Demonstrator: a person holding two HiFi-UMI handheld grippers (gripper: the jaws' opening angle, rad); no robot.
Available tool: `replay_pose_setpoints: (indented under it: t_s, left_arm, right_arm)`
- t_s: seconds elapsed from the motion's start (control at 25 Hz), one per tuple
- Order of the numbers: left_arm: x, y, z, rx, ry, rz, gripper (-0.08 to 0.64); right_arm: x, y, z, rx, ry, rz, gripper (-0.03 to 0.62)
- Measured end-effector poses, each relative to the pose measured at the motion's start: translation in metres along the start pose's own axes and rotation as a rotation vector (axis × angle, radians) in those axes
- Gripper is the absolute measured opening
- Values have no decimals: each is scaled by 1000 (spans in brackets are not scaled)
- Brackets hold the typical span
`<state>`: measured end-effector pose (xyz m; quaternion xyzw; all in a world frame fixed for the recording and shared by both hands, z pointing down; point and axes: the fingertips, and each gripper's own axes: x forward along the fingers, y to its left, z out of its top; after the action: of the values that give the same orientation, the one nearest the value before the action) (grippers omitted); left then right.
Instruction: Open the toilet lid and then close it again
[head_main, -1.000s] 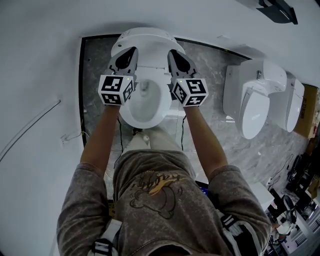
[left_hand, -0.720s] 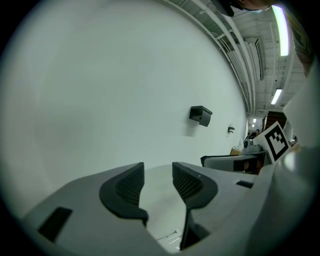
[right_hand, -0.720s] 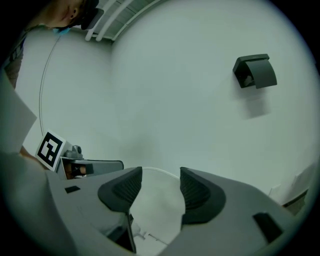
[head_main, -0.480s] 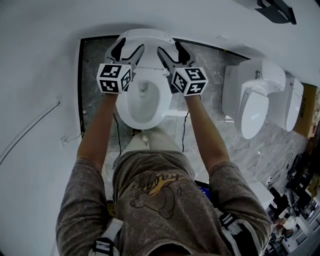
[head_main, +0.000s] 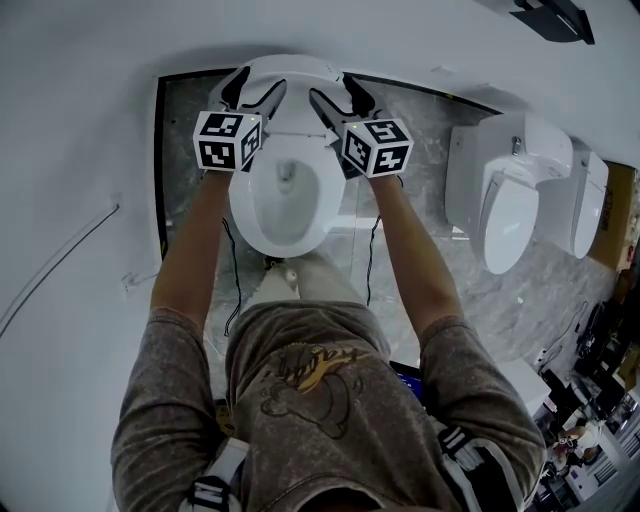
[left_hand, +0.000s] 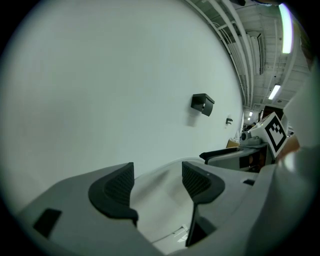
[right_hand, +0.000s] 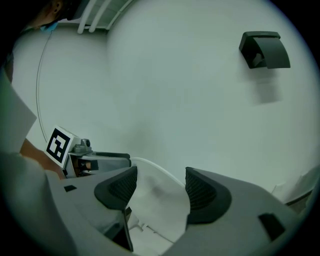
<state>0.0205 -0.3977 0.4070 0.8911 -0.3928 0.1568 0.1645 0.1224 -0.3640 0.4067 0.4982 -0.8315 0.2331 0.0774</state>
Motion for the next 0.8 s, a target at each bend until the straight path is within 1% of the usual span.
replay_pose_setpoints:
  t_s: [0.12, 0.28, 0.44, 0.68, 0.8]
  left_arm:
    - [-11, -5, -2, -8, 4, -12, 291]
    - [-31, -15, -7, -27, 0, -34, 291]
    - [-55, -26, -15, -29, 1, -58, 291]
    - [-101, -47, -36, -60, -5, -88, 291]
    - [-128, -62, -55, -81, 13, -102, 291]
  right_arm:
    - [-7, 8, -3, 2, -4, -8, 295]
    - [-24, 21, -8, 37, -27, -20, 295]
    - [-41, 38, -17, 28, -31, -34, 293]
    - [-76, 70, -41, 37, -46, -68, 293]
    - [-99, 90, -60, 64, -40, -69, 293]
